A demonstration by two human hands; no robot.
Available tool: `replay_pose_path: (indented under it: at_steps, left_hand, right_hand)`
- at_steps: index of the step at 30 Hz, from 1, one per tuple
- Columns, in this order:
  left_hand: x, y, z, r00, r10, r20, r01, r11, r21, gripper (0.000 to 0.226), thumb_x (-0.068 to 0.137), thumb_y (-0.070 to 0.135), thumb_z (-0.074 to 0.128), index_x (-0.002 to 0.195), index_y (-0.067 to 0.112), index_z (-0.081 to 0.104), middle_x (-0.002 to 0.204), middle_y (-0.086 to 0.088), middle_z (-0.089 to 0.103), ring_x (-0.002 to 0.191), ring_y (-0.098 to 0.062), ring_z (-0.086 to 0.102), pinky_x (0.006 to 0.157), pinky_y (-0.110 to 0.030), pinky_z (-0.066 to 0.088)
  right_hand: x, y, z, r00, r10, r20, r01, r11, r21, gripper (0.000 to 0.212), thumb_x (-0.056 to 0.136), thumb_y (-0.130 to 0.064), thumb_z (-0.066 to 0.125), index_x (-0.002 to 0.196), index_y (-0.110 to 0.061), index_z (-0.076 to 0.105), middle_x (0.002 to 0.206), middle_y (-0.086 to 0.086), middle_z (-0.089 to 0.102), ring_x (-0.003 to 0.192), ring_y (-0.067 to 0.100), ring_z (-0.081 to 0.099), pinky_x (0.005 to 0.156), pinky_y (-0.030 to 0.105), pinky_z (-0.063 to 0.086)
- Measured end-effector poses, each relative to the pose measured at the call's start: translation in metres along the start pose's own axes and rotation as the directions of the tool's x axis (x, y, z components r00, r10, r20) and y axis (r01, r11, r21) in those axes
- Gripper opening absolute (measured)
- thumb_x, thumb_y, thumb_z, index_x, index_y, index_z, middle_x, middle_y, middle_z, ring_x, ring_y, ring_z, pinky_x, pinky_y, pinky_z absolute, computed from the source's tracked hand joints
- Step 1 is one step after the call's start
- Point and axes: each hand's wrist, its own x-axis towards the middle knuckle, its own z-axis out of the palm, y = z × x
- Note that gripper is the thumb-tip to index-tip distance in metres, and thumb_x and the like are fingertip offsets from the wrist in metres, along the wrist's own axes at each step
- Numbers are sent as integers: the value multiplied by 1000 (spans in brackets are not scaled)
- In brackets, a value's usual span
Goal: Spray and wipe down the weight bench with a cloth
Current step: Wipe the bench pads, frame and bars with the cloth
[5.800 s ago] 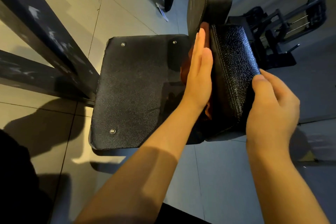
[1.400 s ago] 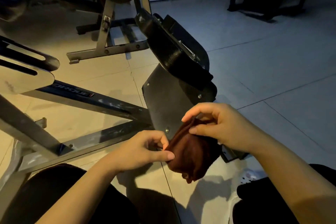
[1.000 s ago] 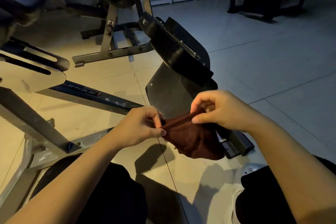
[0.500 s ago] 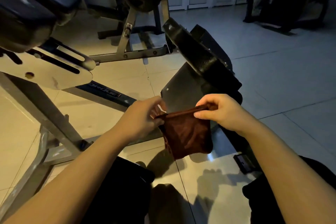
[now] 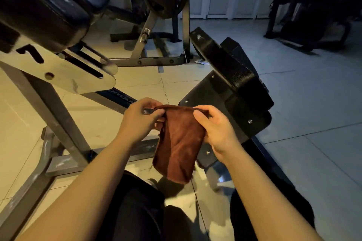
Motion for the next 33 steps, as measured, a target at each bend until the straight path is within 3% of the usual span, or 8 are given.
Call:
replay_pose_path:
  at_steps: [8,12,16,19,22,26,29,33]
  left_hand:
    - [15,-1,18,989,-109,97,127,970,-207,10,87,9,69,96,11,64,104,-10,65,90,-22,67,66,-21,56]
    - [34,-11,44,912,-191,362,173,981,82,40,88,25,69,123,27,50,127,0,49,113,-24,58,92,-38,55]
    - [49,-38,53,829,-216,517,8,927,375,31,93,29,61,121,28,49,122,8,49,115,-17,54,99,-35,48]
    - [66,-76,61,855,-168,491,-147,829,540,29,93,30,60,121,24,56,118,8,56,110,-11,56,93,-25,45]
    - [80,-129,77,835,-155,528,-230,774,590,32,94,32,58,125,24,56,122,6,56,111,-8,54,95,-23,44]
    - [86,-194,116,795,-82,601,-348,750,562,35,95,31,56,130,23,54,128,6,48,116,-11,51,96,-21,40]
    - [88,-229,144,779,-3,627,-409,755,512,38,92,38,52,125,21,59,127,0,54,115,-19,56,97,-28,44]
    - [93,-250,169,766,92,637,-478,744,467,48,87,47,41,120,20,63,122,-3,61,107,-21,63,88,-32,52]
  right_hand:
    - [13,-16,-21,999,8,49,0,987,-162,9,98,-19,55,99,-21,64,87,-2,66,80,10,64,54,18,50]
    - [20,34,-66,965,100,-240,-154,964,-216,10,100,-25,52,93,-25,60,101,5,64,91,18,62,67,32,54]
    - [24,69,-96,825,-4,-565,-236,906,-351,11,100,-29,51,105,-23,59,110,2,62,103,24,60,90,43,54]
    - [49,76,-93,849,-193,-491,-133,822,-553,26,100,-28,48,123,-20,56,108,-8,53,101,10,50,78,7,44]
    - [100,107,-84,939,-224,-260,-101,544,-833,45,101,-31,48,142,-14,44,140,4,50,123,16,47,93,9,35]
    - [139,181,-95,987,157,25,65,-255,-965,69,98,-56,34,154,-20,20,162,13,11,149,32,10,117,46,16]
    - [150,209,-100,979,194,67,133,-349,-928,68,90,-55,23,145,-21,45,153,18,34,135,40,33,107,57,22]
    - [178,214,-105,961,231,149,248,-491,-835,73,86,-58,19,147,-25,41,154,12,35,140,37,29,112,63,5]
